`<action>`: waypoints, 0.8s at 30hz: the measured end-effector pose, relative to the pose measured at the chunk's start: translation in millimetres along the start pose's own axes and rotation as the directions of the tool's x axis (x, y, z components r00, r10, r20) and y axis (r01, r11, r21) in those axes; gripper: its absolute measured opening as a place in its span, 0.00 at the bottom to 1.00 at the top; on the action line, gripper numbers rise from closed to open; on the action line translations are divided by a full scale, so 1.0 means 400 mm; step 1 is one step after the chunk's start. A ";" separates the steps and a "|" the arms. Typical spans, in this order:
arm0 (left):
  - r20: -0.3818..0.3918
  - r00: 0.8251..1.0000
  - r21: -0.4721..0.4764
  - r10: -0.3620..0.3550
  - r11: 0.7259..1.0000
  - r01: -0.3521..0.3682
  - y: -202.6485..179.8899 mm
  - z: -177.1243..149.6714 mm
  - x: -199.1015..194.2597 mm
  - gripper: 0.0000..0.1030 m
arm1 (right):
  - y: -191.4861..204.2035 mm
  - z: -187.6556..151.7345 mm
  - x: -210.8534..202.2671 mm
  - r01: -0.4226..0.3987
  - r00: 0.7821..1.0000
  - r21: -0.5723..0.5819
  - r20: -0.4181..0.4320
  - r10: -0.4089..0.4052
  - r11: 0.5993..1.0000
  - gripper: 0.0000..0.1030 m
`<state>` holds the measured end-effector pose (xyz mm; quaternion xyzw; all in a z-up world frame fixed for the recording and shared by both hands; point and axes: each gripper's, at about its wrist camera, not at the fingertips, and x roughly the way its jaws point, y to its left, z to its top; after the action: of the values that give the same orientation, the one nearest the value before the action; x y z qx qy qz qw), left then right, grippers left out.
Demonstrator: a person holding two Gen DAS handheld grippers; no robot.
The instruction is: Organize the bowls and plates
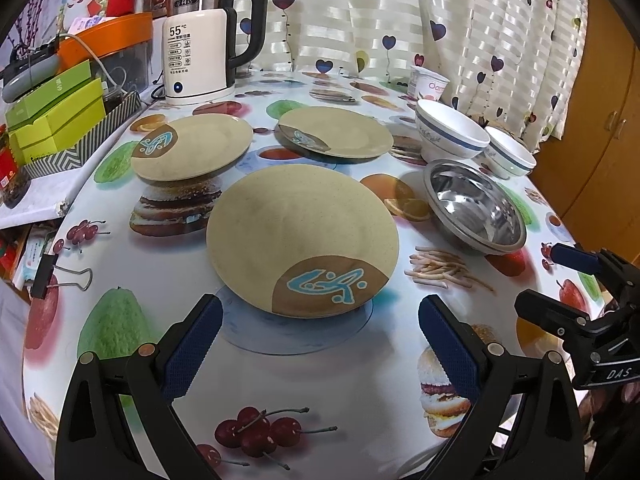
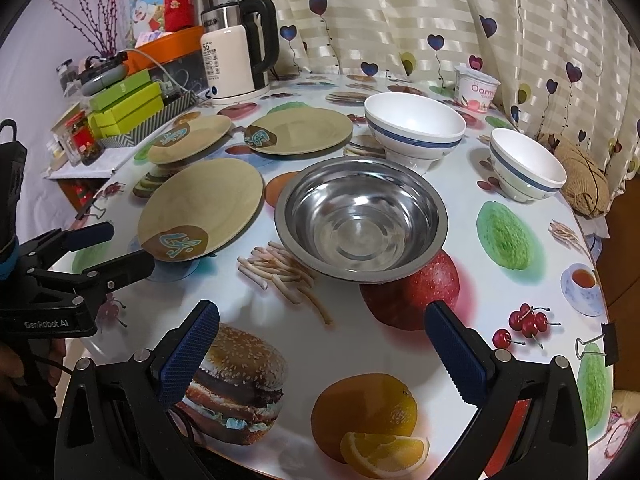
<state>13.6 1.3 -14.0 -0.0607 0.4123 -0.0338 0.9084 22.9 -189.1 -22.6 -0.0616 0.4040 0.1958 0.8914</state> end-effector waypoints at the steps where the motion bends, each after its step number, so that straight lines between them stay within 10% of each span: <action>1: 0.001 1.000 0.001 -0.001 1.000 0.001 0.000 0.001 0.000 0.96 | 0.001 0.000 0.000 0.000 1.000 -0.001 0.001 0.000 1.000 1.00; 24: 0.003 1.000 -0.043 -0.013 0.999 0.013 0.044 0.025 0.005 0.96 | 0.022 0.038 0.000 -0.006 1.000 -0.029 -0.001 0.006 1.000 1.00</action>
<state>22.7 19.2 -11.3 -0.0827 0.4111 -0.0307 0.9073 29.8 -177.0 -12.2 -0.0733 0.4016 0.2042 0.8897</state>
